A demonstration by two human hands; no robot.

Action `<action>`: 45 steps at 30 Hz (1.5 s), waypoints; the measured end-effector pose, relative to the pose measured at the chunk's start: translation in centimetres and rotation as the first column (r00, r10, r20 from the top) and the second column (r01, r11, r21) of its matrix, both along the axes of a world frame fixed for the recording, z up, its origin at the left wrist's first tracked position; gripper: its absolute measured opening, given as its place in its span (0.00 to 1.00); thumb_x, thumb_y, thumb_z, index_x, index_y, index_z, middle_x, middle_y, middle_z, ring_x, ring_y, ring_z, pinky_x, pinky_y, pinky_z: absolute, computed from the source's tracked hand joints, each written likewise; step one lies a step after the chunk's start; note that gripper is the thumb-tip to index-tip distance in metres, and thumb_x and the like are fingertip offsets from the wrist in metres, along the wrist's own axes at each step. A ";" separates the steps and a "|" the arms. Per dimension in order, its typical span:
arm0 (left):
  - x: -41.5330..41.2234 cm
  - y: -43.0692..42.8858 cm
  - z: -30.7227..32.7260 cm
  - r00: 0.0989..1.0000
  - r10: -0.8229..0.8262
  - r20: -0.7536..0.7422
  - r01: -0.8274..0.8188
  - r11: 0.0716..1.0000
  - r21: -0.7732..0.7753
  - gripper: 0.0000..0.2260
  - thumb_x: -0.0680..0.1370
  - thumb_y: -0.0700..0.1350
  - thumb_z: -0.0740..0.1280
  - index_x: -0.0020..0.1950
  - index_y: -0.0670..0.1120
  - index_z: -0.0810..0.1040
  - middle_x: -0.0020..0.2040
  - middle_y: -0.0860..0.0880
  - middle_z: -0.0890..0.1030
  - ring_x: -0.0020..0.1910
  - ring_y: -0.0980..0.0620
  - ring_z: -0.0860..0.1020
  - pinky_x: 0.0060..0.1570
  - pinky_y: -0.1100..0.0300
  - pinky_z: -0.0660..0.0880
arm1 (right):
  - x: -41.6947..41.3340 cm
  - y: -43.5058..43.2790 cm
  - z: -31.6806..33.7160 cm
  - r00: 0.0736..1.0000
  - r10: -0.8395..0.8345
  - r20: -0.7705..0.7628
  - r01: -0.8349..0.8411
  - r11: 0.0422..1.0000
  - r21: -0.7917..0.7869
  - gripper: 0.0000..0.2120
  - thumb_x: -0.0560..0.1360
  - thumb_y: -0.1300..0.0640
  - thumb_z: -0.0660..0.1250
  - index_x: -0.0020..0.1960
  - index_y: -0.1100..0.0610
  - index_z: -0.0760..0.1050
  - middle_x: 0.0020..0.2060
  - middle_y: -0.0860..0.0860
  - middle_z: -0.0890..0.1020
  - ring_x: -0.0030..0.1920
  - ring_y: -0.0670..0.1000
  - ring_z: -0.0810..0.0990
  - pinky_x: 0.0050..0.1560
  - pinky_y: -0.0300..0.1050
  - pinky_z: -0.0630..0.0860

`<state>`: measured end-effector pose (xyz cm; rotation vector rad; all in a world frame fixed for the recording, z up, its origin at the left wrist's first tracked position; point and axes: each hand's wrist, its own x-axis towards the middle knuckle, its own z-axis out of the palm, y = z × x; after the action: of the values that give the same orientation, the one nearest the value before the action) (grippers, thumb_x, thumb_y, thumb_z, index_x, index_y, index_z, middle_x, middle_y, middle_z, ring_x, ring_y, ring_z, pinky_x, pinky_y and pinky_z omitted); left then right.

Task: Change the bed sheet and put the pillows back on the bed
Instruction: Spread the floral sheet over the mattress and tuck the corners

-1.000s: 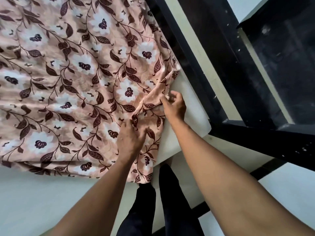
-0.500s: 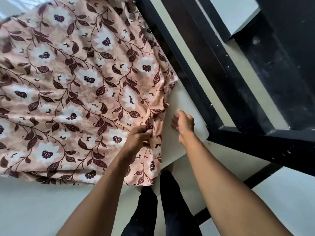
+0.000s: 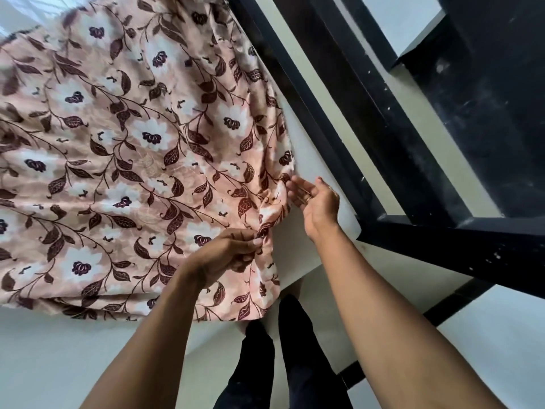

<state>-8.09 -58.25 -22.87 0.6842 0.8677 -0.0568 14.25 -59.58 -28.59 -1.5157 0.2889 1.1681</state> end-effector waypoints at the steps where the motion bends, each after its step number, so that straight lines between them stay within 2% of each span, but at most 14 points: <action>1: 0.1 -0.1 0.3 0.999 0.024 0.033 -0.023 1.000 -0.017 0.18 0.70 0.47 0.76 0.49 0.36 0.75 0.31 0.48 0.69 0.29 0.52 0.62 0.28 0.63 0.60 | 0.0 -0.3 0.1 0.999 0.008 0.031 -0.006 0.997 -0.072 0.10 0.86 0.59 0.55 0.59 0.62 0.74 0.48 0.63 0.86 0.47 0.61 0.86 0.44 0.50 0.83; 4: 0.2 -0.3 0.7 0.986 0.101 0.135 -0.090 0.992 -0.090 0.20 0.65 0.51 0.82 0.44 0.40 0.78 0.30 0.47 0.69 0.27 0.54 0.64 0.30 0.59 0.55 | -1.1 -1.0 0.3 0.968 0.238 0.078 -0.197 0.918 -0.344 0.11 0.79 0.47 0.66 0.51 0.55 0.78 0.47 0.56 0.85 0.52 0.58 0.84 0.50 0.49 0.81; 8: -0.1 -0.5 1.0 0.984 0.068 0.162 -0.053 0.994 -0.095 0.16 0.65 0.52 0.81 0.40 0.43 0.81 0.29 0.48 0.70 0.26 0.55 0.64 0.30 0.58 0.53 | -2.2 -0.7 0.6 0.897 0.366 -0.246 -0.382 0.924 -0.019 0.27 0.72 0.41 0.71 0.65 0.56 0.80 0.61 0.59 0.84 0.58 0.58 0.83 0.63 0.56 0.79; 12: -1.1 -0.3 0.7 0.992 0.101 0.077 -0.095 0.993 -0.073 0.15 0.70 0.50 0.78 0.41 0.41 0.78 0.30 0.46 0.70 0.27 0.53 0.63 0.29 0.60 0.55 | -1.6 -1.7 1.7 0.795 0.476 -0.375 -0.416 0.879 0.234 0.11 0.74 0.52 0.73 0.50 0.58 0.79 0.39 0.53 0.80 0.34 0.49 0.74 0.30 0.37 0.69; 16: -1.9 0.4 0.1 0.952 0.267 -0.150 -0.250 0.960 0.123 0.10 0.77 0.48 0.68 0.42 0.44 0.84 0.32 0.46 0.74 0.30 0.50 0.66 0.31 0.56 0.57 | 2.5 -5.9 2.7 0.568 0.744 -0.351 -0.735 0.651 0.192 0.21 0.70 0.46 0.78 0.57 0.57 0.82 0.43 0.54 0.84 0.39 0.50 0.80 0.42 0.42 0.77; 19: -1.2 1.3 -0.7 0.840 0.433 -0.326 -0.298 0.872 0.389 0.13 0.84 0.47 0.64 0.48 0.41 0.82 0.33 0.49 0.78 0.30 0.55 0.73 0.33 0.61 0.66 | 6.2 -8.4 2.9 0.410 0.850 -0.330 -0.837 0.494 0.235 0.13 0.74 0.51 0.76 0.53 0.59 0.83 0.29 0.48 0.78 0.27 0.44 0.69 0.30 0.40 0.62; 22: -0.1 1.7 -1.9 0.776 0.514 -0.366 -0.230 0.770 0.595 0.16 0.84 0.50 0.64 0.47 0.39 0.81 0.34 0.50 0.78 0.31 0.55 0.71 0.31 0.61 0.67 | 7.7 -9.2 2.8 0.631 0.722 -0.285 -0.718 0.682 0.139 0.07 0.79 0.57 0.69 0.50 0.59 0.82 0.24 0.46 0.71 0.25 0.45 0.62 0.30 0.41 0.53; 25: 0.5 1.5 -3.3 0.619 0.643 -0.451 -0.095 0.631 0.770 0.08 0.84 0.49 0.64 0.50 0.46 0.79 0.42 0.49 0.81 0.39 0.50 0.79 0.36 0.56 0.77 | 5.3 -8.8 0.9 0.796 0.605 -0.001 -0.599 0.788 -0.145 0.05 0.78 0.58 0.70 0.52 0.55 0.84 0.37 0.50 0.83 0.35 0.48 0.75 0.33 0.39 0.67; 30: -0.3 0.6 -4.3 0.389 0.793 -0.469 -0.027 0.519 0.854 0.09 0.83 0.43 0.63 0.63 0.48 0.73 0.56 0.48 0.79 0.55 0.51 0.78 0.57 0.52 0.79 | -1.4 -8.4 -0.3 0.433 0.876 0.212 -0.786 0.482 -0.386 0.15 0.74 0.44 0.75 0.57 0.50 0.81 0.51 0.47 0.85 0.54 0.49 0.83 0.55 0.46 0.81; 33: -0.1 -2.2 -4.0 0.458 0.751 -0.476 0.094 0.491 0.866 0.09 0.83 0.45 0.62 0.62 0.46 0.73 0.56 0.48 0.77 0.55 0.52 0.75 0.55 0.57 0.74 | -5.0 -7.9 0.7 0.123 0.959 0.255 -0.789 0.250 -0.561 0.39 0.66 0.21 0.66 0.61 0.51 0.79 0.55 0.49 0.81 0.54 0.50 0.80 0.55 0.49 0.79; 36: 0.0 -5.3 -4.0 0.606 0.601 -0.521 0.205 0.515 0.832 0.15 0.83 0.51 0.63 0.66 0.46 0.70 0.59 0.48 0.75 0.59 0.49 0.74 0.61 0.48 0.76 | -7.1 -6.9 0.6 -0.017 0.947 0.320 -0.717 0.212 -0.665 0.26 0.75 0.33 0.68 0.56 0.55 0.82 0.51 0.55 0.85 0.50 0.56 0.83 0.45 0.46 0.75; 40: 0.2 -7.6 -4.5 0.587 0.341 -0.734 0.447 0.620 0.645 0.36 0.77 0.63 0.68 0.76 0.43 0.61 0.70 0.42 0.70 0.69 0.44 0.68 0.70 0.49 0.67 | -4.3 -5.1 1.1 0.069 0.940 0.334 -0.737 0.274 -0.618 0.13 0.81 0.54 0.65 0.42 0.58 0.81 0.39 0.54 0.84 0.40 0.55 0.82 0.35 0.43 0.70; 43: 0.3 -7.0 -5.9 0.571 0.239 -0.785 0.480 0.679 0.555 0.16 0.77 0.51 0.70 0.61 0.45 0.75 0.57 0.44 0.78 0.54 0.48 0.75 0.49 0.58 0.73 | -0.5 -4.0 2.1 0.049 0.921 0.387 -0.753 0.288 -0.592 0.13 0.81 0.54 0.66 0.46 0.62 0.83 0.37 0.54 0.84 0.37 0.53 0.82 0.34 0.46 0.76; 45: -0.1 -5.8 -6.5 0.678 0.295 -0.673 0.235 0.781 0.579 0.05 0.76 0.38 0.68 0.49 0.47 0.80 0.49 0.44 0.84 0.43 0.49 0.80 0.36 0.62 0.75 | 1.1 -3.6 3.2 0.291 0.804 0.519 -0.708 0.546 -0.449 0.10 0.81 0.54 0.67 0.53 0.56 0.86 0.35 0.49 0.83 0.34 0.46 0.79 0.33 0.40 0.74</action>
<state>-8.18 -64.07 -29.40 1.3340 1.7454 -0.0054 15.32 -63.17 -25.43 -2.1900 -1.0474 1.1698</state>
